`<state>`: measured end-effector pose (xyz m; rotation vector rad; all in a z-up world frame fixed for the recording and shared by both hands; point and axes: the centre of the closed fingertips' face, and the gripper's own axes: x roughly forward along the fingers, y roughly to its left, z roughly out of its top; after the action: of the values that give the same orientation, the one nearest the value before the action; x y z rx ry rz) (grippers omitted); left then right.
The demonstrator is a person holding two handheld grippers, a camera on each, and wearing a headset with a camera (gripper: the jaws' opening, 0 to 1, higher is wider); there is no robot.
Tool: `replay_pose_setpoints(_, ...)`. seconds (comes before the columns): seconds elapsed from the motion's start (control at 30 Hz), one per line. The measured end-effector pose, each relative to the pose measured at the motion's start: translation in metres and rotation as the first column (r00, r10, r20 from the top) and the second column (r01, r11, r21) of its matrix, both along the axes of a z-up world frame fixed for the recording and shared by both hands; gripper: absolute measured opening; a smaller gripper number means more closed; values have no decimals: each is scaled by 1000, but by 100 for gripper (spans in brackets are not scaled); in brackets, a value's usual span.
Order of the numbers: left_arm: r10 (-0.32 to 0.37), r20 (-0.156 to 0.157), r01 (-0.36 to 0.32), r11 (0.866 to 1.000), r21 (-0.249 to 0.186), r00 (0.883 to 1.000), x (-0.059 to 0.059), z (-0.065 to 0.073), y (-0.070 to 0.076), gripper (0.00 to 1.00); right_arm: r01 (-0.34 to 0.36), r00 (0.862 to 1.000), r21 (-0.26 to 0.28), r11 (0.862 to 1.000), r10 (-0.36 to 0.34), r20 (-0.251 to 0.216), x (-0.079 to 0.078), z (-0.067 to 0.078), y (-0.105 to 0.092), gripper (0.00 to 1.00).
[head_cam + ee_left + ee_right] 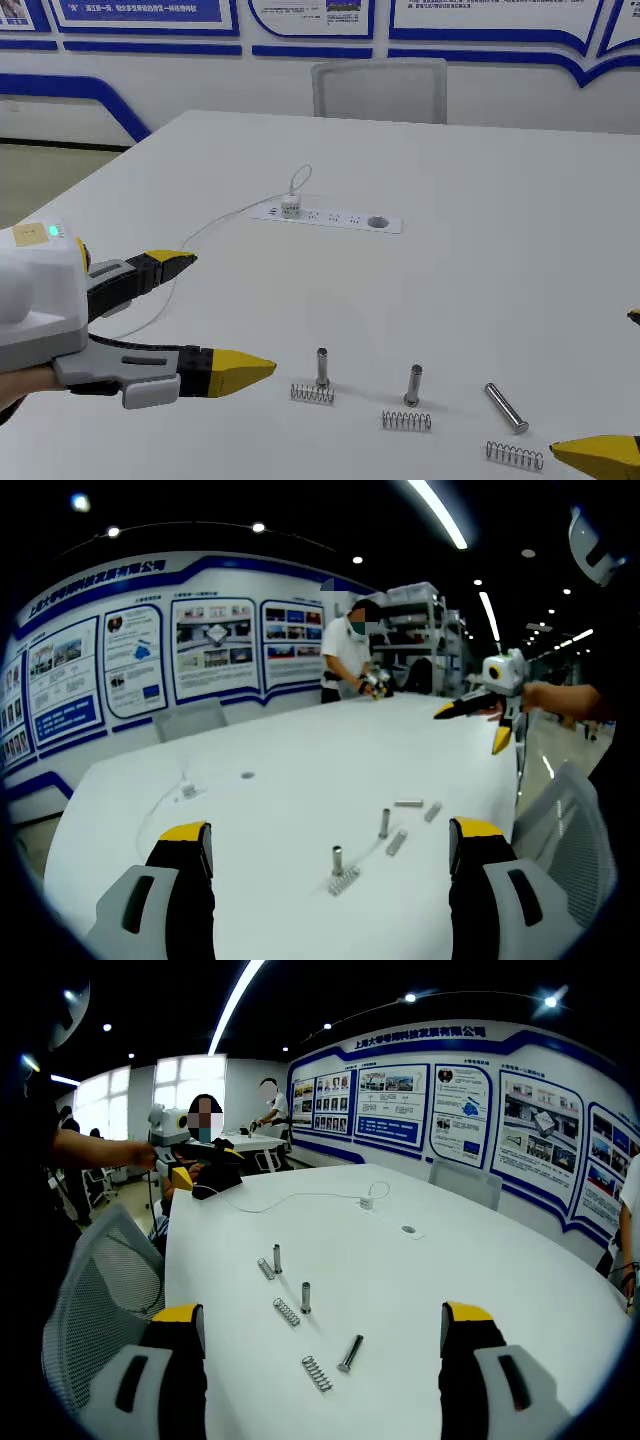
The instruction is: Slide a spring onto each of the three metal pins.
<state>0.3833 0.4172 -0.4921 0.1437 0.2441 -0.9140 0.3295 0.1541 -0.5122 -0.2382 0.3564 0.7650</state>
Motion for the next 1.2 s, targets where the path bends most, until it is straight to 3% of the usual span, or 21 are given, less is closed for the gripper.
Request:
replay_pose_setpoints(0.17,11,5,-11,1000,-7,1000,0,0,3,100,-7,1000,1,1000,7,-9,-1,-2,3,99)
replay_pose_setpoints(0.33,16,10,-16,1000,-20,1000,0,1,4,100,-35,999,-41,999,34,-27,-6,-10,7,99)
replay_pose_setpoints(0.53,9,3,-9,1000,-7,1000,-1,-2,4,100,-48,998,-55,997,45,-42,-6,-14,8,99)
replay_pose_setpoints(0.67,11,-4,-12,1000,-24,1000,0,-2,4,100,-60,997,-68,996,56,-49,-7,-16,9,99)
replay_pose_setpoints(0.8,1,10,-1,1000,-29,1000,-2,1,2,100,-58,997,-93,994,54,-54,-7,-21,4,99)
replay_pose_setpoints(1.0,-5,1,5,1000,-26,1000,-5,0,3,100,-44,998,-71,996,40,-55,-7,-20,1,99)
replay_pose_setpoints(1.2,-7,-11,6,1000,-27,1000,-7,0,4,100,-56,997,-99,994,49,-67,-8,-23,1,99)
